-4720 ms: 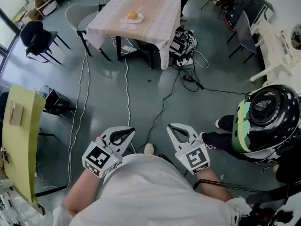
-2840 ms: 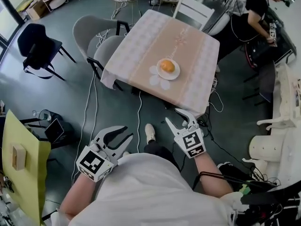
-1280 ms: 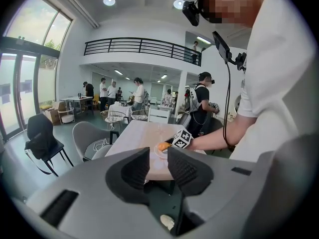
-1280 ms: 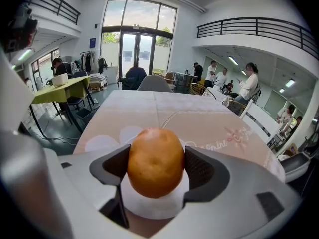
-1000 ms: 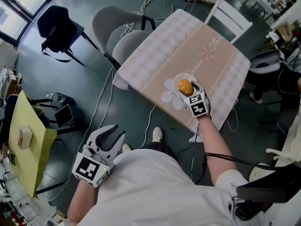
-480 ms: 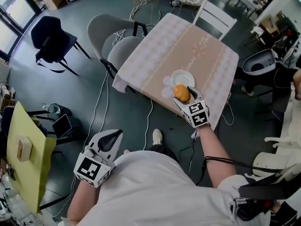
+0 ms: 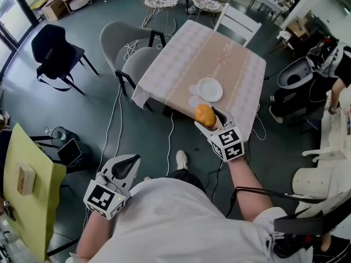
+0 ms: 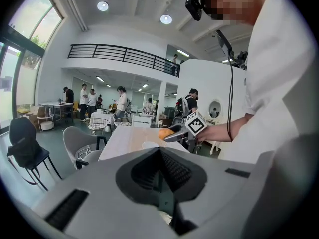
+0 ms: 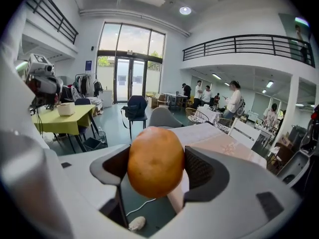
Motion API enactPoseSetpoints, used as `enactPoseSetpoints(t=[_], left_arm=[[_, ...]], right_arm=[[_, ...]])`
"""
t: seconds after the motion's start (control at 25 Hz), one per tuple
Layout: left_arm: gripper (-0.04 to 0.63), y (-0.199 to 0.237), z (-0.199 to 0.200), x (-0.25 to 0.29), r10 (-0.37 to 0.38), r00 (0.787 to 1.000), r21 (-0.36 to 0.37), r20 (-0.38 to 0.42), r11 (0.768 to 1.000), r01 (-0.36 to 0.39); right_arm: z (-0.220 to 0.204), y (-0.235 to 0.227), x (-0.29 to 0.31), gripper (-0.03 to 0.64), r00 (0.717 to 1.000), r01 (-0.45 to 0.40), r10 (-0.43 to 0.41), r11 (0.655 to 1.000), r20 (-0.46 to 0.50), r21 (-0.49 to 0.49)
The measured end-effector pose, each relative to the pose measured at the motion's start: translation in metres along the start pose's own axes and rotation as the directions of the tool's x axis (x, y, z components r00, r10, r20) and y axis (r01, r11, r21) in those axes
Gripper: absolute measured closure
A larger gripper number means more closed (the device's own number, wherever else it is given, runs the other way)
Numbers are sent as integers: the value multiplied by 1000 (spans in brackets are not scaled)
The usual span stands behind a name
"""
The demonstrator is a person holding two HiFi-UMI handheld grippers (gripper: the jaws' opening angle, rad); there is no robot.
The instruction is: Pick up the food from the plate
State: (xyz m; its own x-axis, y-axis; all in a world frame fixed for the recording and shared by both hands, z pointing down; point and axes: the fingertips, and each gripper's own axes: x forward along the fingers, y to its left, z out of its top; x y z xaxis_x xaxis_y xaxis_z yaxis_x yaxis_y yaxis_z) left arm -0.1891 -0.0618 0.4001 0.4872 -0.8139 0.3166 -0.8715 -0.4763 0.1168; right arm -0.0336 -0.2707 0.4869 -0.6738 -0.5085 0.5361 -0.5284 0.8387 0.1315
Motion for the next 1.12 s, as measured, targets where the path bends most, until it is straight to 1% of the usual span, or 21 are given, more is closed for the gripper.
enactPoseSetpoints(t=[0.24,0.36,0.6,0.76,0.92,1.12], left_arm=[[588,-17,-13,-27,-67,998,-1,12,998,67],[588,-24,-16,-38,-86,996,-2,8,996,86],[587,-32,-26,-54,-134,991,40,9,990,133],[588,-33,-32,-63,-141,990,41,11,989,140],[588,-31,-36,-68,-136,991,27,14,990,136],[588,-35,-38,-71,-135,991,-17,8,991,135]], right_arm=[[20,51,-41,267,998,-5,4,1000,57,11],[26,72,-58,267,997,2,-3,1000,75,9],[30,109,-85,265,995,2,-2,1000,95,-2],[34,140,-92,267,994,-27,29,1000,109,-16],[39,160,-98,265,990,-54,56,998,127,-24],[41,175,-99,265,989,-68,73,997,128,-44]])
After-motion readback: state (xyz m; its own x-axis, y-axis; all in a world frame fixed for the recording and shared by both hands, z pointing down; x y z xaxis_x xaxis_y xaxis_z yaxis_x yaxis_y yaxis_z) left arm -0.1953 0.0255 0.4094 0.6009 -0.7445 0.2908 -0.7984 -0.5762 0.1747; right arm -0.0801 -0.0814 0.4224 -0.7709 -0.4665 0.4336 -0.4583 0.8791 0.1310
